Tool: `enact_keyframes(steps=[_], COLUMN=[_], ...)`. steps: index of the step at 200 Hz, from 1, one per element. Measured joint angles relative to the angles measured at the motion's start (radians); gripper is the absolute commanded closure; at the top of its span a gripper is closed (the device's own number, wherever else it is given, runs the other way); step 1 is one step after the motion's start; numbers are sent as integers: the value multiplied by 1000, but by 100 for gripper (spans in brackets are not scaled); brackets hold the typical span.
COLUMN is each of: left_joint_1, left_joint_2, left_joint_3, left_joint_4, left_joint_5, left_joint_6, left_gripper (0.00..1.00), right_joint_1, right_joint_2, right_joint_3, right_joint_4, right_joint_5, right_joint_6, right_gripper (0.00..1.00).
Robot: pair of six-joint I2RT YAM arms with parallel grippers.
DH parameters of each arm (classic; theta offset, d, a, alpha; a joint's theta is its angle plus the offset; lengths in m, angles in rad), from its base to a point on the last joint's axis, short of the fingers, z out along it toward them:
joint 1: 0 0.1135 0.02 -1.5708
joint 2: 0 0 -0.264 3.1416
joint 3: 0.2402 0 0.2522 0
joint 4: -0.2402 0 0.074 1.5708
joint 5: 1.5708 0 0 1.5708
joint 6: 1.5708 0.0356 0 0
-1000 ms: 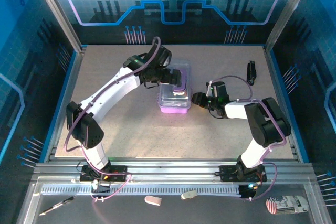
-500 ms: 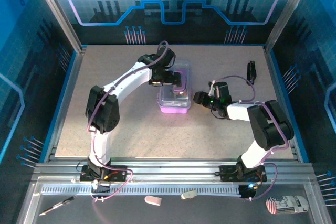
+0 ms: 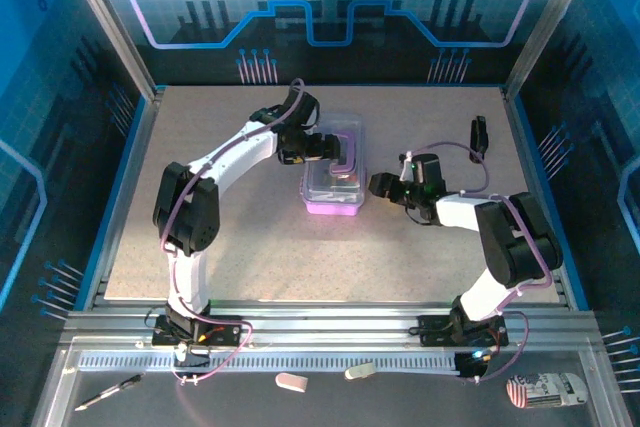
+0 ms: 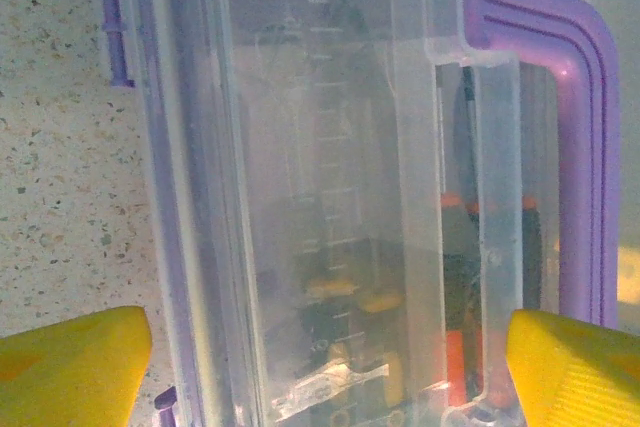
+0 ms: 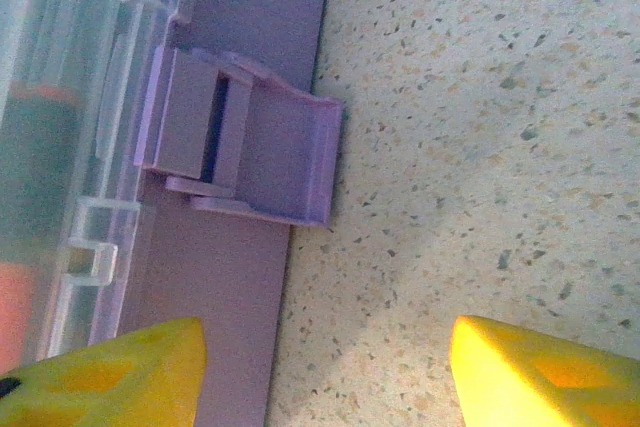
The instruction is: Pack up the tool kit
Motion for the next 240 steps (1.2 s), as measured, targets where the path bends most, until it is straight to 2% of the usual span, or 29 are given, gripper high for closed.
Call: enact_keyframes(steps=[70, 156, 240], left_joint_1=[5, 7, 4], left_joint_2=[51, 61, 60], left_joint_3=[84, 96, 119], left_joint_4=[-84, -84, -122], left_joint_5=[21, 84, 63], left_joint_6=[29, 19, 19], left_gripper=[2, 1, 1], right_joint_1=[-27, -32, -32], right_joint_2=[-13, -17, -17], right_joint_3=[2, 2, 2], right_joint_4=[-8, -8, -8], right_joint_5=[-35, -57, -61], right_joint_6=[-3, -4, -3], right_gripper=[30, 27, 27])
